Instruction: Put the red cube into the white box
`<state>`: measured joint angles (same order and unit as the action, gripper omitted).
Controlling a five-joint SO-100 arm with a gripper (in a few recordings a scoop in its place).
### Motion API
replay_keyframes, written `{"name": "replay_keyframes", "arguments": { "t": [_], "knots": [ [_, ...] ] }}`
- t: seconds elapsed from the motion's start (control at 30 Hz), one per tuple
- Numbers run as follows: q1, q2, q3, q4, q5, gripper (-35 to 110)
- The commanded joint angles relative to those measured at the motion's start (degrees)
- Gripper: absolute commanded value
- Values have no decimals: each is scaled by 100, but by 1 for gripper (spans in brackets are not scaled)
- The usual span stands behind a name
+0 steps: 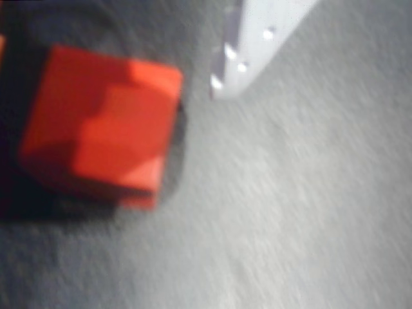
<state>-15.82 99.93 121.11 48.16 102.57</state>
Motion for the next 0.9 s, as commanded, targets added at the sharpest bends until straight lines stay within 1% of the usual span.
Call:
{"name": "replay_keyframes", "arguments": {
  "t": [0.0,0.57,0.87],
  "knots": [
    [0,-97,-299,-149,44,25],
    [-9,-466,-369,-483,158,22],
    [18,-589,-334,-668,229,2]
  ]
}}
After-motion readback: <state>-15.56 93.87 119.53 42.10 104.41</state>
